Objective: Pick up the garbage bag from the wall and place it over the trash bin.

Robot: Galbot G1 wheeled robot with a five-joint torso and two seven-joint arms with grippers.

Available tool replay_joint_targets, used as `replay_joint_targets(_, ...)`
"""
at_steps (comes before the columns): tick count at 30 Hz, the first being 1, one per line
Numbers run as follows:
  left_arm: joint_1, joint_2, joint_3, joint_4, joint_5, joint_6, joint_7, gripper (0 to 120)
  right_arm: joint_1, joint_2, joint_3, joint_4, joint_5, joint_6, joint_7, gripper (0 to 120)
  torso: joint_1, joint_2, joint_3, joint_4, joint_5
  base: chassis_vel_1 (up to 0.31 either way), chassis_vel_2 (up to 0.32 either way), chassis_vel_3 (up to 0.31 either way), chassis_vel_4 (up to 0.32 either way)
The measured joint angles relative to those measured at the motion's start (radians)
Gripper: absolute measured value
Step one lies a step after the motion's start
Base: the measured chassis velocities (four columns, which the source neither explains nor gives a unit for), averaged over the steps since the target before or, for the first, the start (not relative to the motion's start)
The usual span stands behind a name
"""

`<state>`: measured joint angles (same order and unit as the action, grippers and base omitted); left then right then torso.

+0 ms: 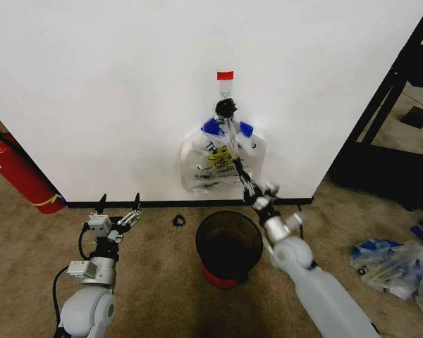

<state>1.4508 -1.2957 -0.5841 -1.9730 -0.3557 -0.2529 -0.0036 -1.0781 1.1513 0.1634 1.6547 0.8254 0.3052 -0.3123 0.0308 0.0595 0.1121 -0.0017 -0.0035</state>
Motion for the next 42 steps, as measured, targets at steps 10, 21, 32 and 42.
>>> replay_joint_targets(10,0.023,-0.002,0.001,-0.031,0.001,0.003,0.001,100,-0.242,-0.06,0.125,0.002,-0.136,0.078,-0.162,0,0.0,0.0,0.0,0.0,-0.0001,0.0,0.0,0.0,0.0)
replay_joint_targets(21,0.039,-0.004,-0.004,-0.048,0.001,-0.001,0.001,100,-0.28,-0.085,0.209,-0.047,-0.138,0.103,-0.3,0,0.0,0.0,0.0,0.0001,0.0,0.0,0.0,0.0,0.0)
replay_joint_targets(32,0.043,0.001,-0.009,-0.05,-0.002,-0.007,0.001,100,-0.273,-0.094,0.305,-0.172,-0.096,0.108,-0.585,0,0.0,0.0,0.0,0.0001,-0.0001,0.0,0.0,0.0,0.0)
replay_joint_targets(42,0.031,0.003,-0.005,-0.034,-0.003,-0.008,0.001,100,-0.236,-0.086,0.36,-0.27,-0.097,0.098,-0.787,0,0.0,0.0,0.0,0.0001,-0.0001,0.0,0.0,0.0,0.0)
